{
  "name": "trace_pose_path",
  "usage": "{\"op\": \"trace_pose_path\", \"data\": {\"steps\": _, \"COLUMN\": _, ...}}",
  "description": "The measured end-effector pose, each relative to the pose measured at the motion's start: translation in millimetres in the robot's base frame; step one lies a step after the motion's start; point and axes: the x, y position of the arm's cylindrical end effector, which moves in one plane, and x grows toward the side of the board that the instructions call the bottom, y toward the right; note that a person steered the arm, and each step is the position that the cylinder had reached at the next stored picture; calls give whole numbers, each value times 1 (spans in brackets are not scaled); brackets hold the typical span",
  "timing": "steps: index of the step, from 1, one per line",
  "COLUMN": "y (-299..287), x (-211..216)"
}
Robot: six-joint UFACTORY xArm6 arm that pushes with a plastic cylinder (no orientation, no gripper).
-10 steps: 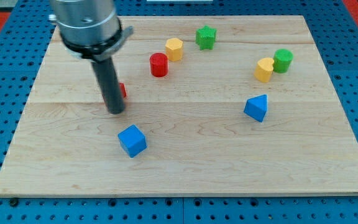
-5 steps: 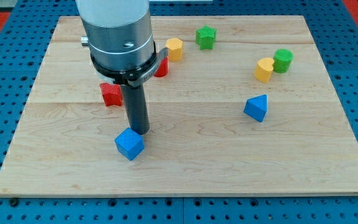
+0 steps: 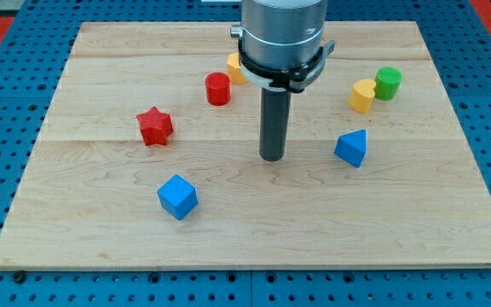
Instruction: Adjust the red star and the blue cube vertically to each other
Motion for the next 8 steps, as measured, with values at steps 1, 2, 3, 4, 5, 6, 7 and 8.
{"op": "trace_pose_path", "data": {"steps": 1, "y": -36, "x": 0}}
{"op": "trace_pose_path", "data": {"steps": 2, "y": -93, "x": 7}}
{"op": "trace_pose_path", "data": {"steps": 3, "y": -189, "x": -3}}
{"op": "trace_pose_path", "data": {"steps": 4, "y": -219, "x": -49}}
{"op": "trace_pose_path", "data": {"steps": 5, "y": -168, "x": -62}}
{"op": "trace_pose_path", "data": {"steps": 6, "y": -125, "x": -57}}
{"op": "trace_pose_path", "data": {"steps": 7, "y": -122, "x": -86}}
{"op": "trace_pose_path", "data": {"steps": 8, "y": -32, "x": -89}}
